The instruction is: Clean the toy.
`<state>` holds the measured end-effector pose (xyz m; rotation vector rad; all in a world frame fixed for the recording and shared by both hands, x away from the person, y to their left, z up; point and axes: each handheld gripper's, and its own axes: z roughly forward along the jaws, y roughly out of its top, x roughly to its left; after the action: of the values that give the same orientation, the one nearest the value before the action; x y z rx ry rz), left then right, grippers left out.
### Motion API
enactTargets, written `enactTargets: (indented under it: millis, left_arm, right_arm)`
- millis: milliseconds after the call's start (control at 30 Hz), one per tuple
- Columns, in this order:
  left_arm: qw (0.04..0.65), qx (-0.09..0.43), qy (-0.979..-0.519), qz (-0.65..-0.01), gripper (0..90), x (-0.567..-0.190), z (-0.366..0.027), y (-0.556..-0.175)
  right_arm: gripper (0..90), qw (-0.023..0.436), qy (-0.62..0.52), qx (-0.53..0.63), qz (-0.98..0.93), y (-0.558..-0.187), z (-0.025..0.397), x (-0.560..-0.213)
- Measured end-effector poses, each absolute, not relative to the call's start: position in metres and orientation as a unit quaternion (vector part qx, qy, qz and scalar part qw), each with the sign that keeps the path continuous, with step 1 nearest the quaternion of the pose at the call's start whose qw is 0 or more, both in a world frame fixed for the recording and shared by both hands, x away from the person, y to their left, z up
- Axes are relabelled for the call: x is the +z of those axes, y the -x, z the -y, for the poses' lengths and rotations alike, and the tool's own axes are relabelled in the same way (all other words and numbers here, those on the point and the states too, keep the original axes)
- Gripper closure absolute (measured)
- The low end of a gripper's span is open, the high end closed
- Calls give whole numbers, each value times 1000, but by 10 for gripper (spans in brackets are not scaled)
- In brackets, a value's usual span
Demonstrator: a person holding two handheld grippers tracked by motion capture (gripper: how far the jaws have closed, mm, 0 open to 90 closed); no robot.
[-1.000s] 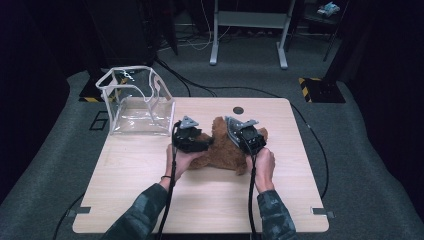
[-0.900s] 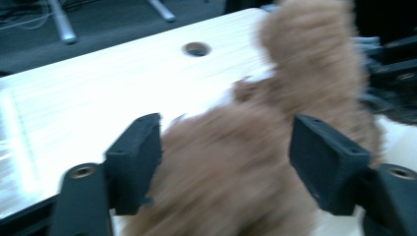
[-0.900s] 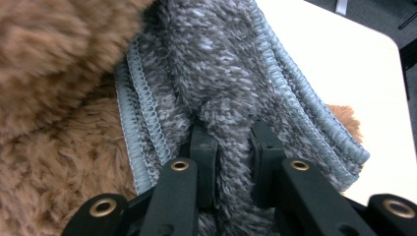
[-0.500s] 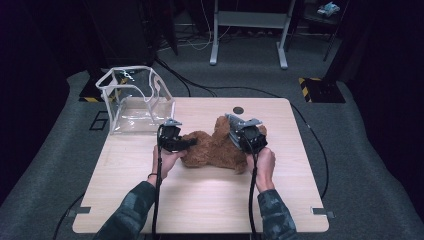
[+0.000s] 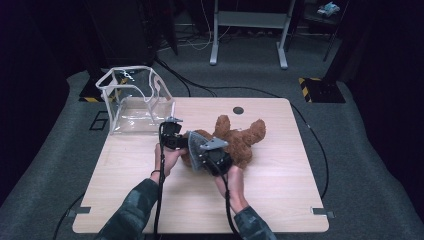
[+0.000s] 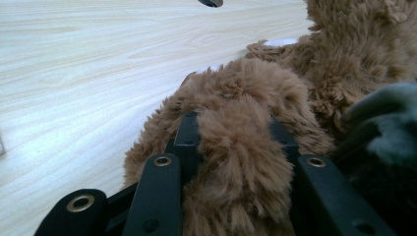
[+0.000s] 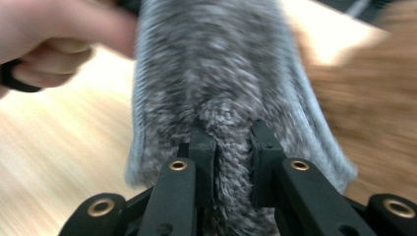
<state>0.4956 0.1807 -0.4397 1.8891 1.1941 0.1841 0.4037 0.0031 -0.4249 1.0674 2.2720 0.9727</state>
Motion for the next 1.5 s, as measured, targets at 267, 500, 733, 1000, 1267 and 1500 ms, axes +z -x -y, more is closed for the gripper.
enactTargets:
  millis: [267, 500, 733, 1000, 1267, 1500]
  left_arm:
    - [427, 85, -766, -474, 674, -441, -177, -498]
    - [428, 85, -770, -466, 674, -442, -179, -498]
    - [431, 78, -772, -462, 676, -444, -180, -500]
    - [430, 75, -774, -459, 677, -444, -178, -502]
    - [436, 67, -776, -451, 678, -446, -181, -502]
    - [442, 63, -777, -443, 680, -448, -183, -502]
  right_arm:
    - [767, 217, -383, 323, -838, -417, -26, -448]
    - [775, 256, -402, 298, -827, -411, 9, -439]
    - [778, 279, -443, 299, -798, -407, 66, -435]
    - [774, 296, -508, 276, -760, -418, 128, -439]
    - [772, 275, -445, 328, -786, -415, 78, -410]
    - [776, 274, -518, 284, -759, -432, 125, -443]
